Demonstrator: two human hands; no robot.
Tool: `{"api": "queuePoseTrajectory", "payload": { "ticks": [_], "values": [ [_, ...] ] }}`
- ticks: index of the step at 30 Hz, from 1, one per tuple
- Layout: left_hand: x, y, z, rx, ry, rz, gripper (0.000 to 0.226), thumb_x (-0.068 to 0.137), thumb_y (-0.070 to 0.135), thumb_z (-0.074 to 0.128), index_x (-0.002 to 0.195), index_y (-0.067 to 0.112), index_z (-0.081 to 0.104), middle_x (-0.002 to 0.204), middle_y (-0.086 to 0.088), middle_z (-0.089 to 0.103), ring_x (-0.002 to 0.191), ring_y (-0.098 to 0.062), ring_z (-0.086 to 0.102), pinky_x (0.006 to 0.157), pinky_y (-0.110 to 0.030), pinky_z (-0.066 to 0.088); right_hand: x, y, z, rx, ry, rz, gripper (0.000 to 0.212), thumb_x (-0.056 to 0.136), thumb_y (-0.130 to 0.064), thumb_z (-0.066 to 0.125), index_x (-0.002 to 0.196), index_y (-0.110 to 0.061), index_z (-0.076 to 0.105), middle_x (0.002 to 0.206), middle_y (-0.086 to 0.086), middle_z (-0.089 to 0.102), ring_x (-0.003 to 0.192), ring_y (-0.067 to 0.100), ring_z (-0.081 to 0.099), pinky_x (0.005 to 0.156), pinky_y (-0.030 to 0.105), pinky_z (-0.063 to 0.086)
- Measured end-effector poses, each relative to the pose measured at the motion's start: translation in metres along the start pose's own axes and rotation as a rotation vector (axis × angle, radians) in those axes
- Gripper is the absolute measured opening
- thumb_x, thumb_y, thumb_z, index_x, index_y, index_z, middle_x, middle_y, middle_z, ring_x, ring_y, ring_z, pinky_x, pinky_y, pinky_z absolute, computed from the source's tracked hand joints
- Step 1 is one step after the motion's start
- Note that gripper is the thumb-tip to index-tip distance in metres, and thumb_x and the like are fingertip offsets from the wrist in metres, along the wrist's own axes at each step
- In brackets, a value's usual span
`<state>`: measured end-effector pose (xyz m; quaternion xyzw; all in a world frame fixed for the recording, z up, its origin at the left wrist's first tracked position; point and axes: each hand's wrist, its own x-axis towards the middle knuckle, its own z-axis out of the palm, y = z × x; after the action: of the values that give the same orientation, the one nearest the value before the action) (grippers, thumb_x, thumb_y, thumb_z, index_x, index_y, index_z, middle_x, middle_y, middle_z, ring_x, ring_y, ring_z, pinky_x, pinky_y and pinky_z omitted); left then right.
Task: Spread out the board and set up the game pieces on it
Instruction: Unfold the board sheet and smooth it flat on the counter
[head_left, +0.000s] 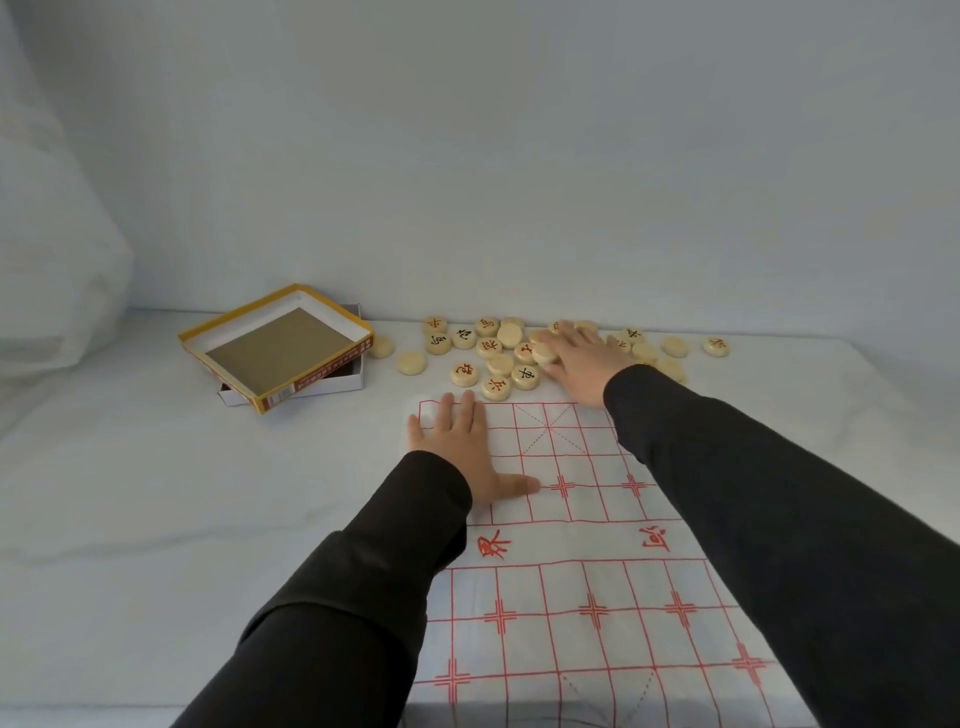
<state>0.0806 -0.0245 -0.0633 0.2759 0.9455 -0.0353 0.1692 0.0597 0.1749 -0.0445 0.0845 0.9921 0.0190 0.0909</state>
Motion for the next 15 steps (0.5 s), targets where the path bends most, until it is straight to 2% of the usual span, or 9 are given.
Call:
{"api": "queuePoseTrajectory", "payload": {
  "ticks": [5,8,10,15],
  "values": [
    [0.010,-0.003,-0.002,-0.004,0.022,0.024,0.114,0.071,0.083,0.036,0.148,0.013,-0.012,0.156,-0.003,-0.017,0.144,-0.025,-0.013,0.114,-0.053,0.002,-0.004,0.002,0.000,-0.052,0.159,0.025,0.055,0.101,-0.034,0.030,0.150,-0.022,0.007,0.159,0.009,0.002,0.146,0.027,0.004,0.115,0.051,0.009],
    [0.010,-0.004,-0.001,-0.009,0.047,0.035,0.115,0.071,0.083,0.036,0.148,0.012,-0.012,0.156,-0.004,-0.017,0.144,-0.024,-0.012,0.115,-0.053,0.002,-0.034,-0.010,0.001,-0.027,0.260,0.059,0.056,0.100,-0.024,0.035,0.149,-0.015,0.012,0.158,0.011,0.007,0.146,0.026,0.007,0.117,0.049,0.012],
    [0.008,-0.003,-0.001,-0.013,0.070,0.044,0.114,0.072,0.082,0.037,0.148,0.011,-0.010,0.156,-0.004,-0.015,0.144,-0.024,-0.012,0.115,-0.053,0.003,-0.063,-0.018,0.007,-0.027,0.243,0.064,0.054,0.099,-0.024,0.034,0.148,-0.012,0.017,0.158,0.011,0.010,0.145,0.026,0.010,0.117,0.049,0.014],
    [0.004,0.002,-0.004,-0.013,0.107,0.048,0.105,0.078,0.075,0.040,0.149,0.011,-0.002,0.158,-0.003,-0.005,0.145,-0.025,-0.007,0.114,-0.054,0.005,-0.103,-0.020,0.029,0.040,0.044,0.116,0.057,0.098,-0.044,0.027,0.147,-0.016,0.019,0.157,0.010,0.012,0.143,0.028,0.014,0.116,0.046,0.018]
  ]
}}
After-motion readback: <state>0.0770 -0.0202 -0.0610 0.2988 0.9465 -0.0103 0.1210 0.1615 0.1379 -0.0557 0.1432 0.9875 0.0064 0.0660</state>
